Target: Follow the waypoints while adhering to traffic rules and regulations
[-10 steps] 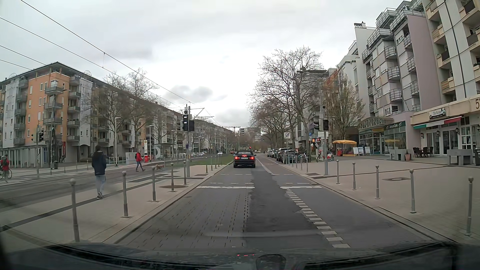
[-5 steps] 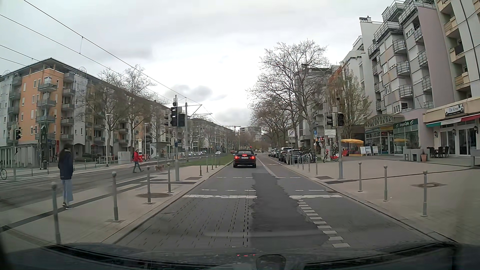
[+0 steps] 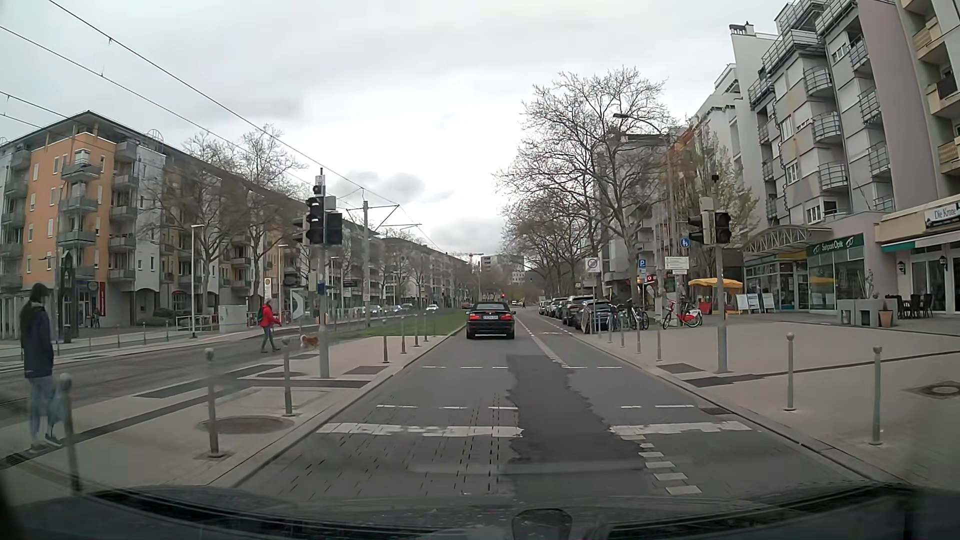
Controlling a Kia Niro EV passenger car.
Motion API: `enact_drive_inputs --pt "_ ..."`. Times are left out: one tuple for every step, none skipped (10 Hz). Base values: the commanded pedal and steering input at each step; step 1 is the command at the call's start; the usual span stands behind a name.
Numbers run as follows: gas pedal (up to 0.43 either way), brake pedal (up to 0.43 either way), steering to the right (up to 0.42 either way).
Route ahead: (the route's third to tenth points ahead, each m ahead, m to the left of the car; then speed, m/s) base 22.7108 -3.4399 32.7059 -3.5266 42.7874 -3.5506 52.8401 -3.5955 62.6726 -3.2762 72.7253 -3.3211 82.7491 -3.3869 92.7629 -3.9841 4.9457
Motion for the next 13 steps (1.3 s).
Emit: enact_drive_inputs --pt "0.059 0.0 -0.003" --pt "0.059 0.0 -0.003" --pt "0.059 0.0 -0.001" --pt "0.059 0.0 0.0" --pt "0.028 0.0 -0.001" --pt "0.028 0.0 -0.001" --pt "0.028 0.0 -0.001" --pt "0.028 0.0 0.0" --pt "0.028 0.0 0.0" --pt "0.028 0.0 0.0" --pt "0.028 0.0 0.001" --pt "0.028 0.0 0.001" --pt "0.028 0.0 0.001"
